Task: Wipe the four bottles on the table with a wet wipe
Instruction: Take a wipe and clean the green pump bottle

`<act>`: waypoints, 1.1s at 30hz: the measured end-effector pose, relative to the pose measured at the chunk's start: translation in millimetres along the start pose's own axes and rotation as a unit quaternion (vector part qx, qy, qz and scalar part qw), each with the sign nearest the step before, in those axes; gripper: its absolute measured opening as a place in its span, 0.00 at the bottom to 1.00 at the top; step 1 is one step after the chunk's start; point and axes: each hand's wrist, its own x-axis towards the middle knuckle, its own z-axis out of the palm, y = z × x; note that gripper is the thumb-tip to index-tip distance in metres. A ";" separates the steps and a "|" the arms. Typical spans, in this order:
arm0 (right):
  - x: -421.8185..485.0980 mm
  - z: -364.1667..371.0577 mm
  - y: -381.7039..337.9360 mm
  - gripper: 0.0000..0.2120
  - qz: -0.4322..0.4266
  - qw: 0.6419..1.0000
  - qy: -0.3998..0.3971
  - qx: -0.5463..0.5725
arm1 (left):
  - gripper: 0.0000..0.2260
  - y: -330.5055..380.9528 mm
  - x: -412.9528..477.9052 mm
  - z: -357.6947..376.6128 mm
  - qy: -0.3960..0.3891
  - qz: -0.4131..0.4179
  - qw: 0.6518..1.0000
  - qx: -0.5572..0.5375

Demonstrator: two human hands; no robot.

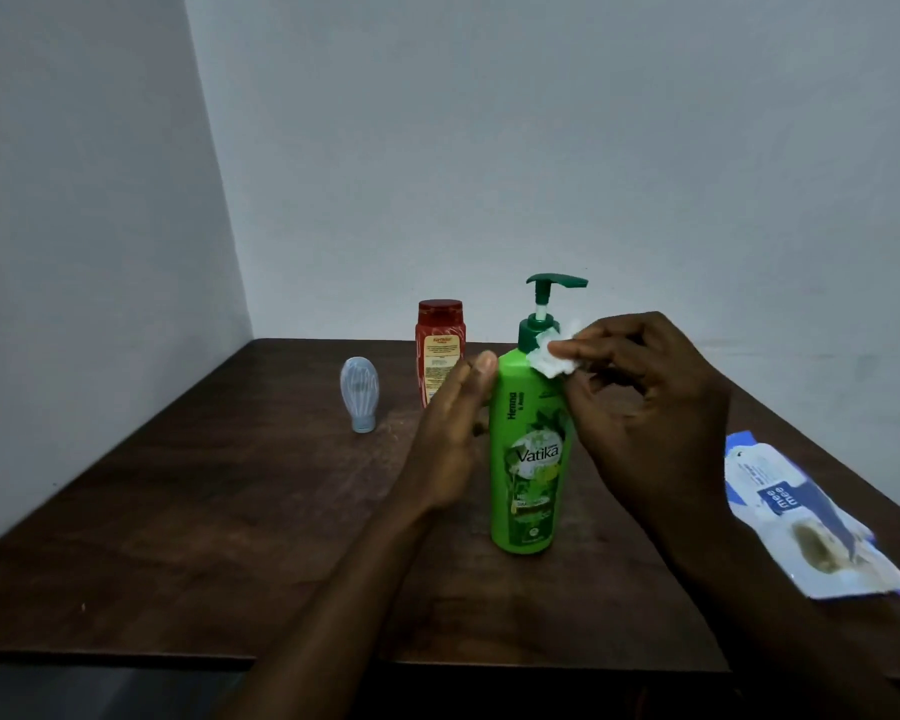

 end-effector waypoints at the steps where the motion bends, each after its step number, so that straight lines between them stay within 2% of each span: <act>1: -1.9 2.9 -0.2 0.14 -0.006 1.000 -0.002 0.001 | 0.18 1.7 7.0 -1.0 -0.008 -0.005 1.000 0.001; 5: -12.1 15.4 3.9 0.14 -0.011 1.000 -0.010 0.008 | 0.23 18.2 36.7 -0.8 -0.071 -0.003 0.997 -0.016; 8: -13.1 20.8 8.7 0.15 -0.034 0.999 -0.020 0.004 | 0.19 21.6 50.9 1.1 -0.122 -0.006 0.992 -0.005; 12: -10.7 30.6 14.1 0.16 -0.064 0.996 -0.052 -0.045 | 0.16 15.0 61.6 -0.4 -0.150 -0.042 0.984 -0.084; 16: -28.8 43.1 24.6 0.13 -0.098 0.983 -0.126 -0.090 | 0.14 11.3 71.6 -1.0 -0.145 -0.062 0.982 -0.109; 19: -52.0 44.5 27.5 0.17 -0.141 0.967 -0.186 -0.099 | 0.14 9.0 77.9 -1.0 -0.135 -0.081 0.983 -0.095; 21: -69.4 38.0 29.1 0.18 -0.172 0.947 -0.247 -0.110 | 0.14 8.1 81.2 -2.2 -0.129 -0.092 0.983 -0.096; 24: -90.9 29.4 31.0 0.09 -0.200 0.914 -0.329 -0.127 | 0.14 8.2 84.9 -4.2 -0.127 -0.105 0.982 -0.095; 26: -101.0 25.6 36.7 0.12 -0.214 0.894 -0.369 -0.137 | 0.14 8.6 87.0 -5.3 -0.125 -0.117 0.980 -0.103; 28: -101.6 24.7 34.8 0.13 -0.198 0.890 -0.395 -0.109 | 0.14 8.6 89.1 -7.7 -0.117 -0.129 0.978 -0.114; 31: -85.0 20.4 42.1 0.10 -0.172 0.909 -0.364 -0.106 | 0.14 7.4 91.5 -10.6 -0.112 -0.143 0.975 -0.130; 33: -63.6 18.4 44.5 0.12 -0.169 0.914 -0.350 -0.117 | 0.14 7.4 91.9 -10.5 -0.115 -0.148 0.973 -0.137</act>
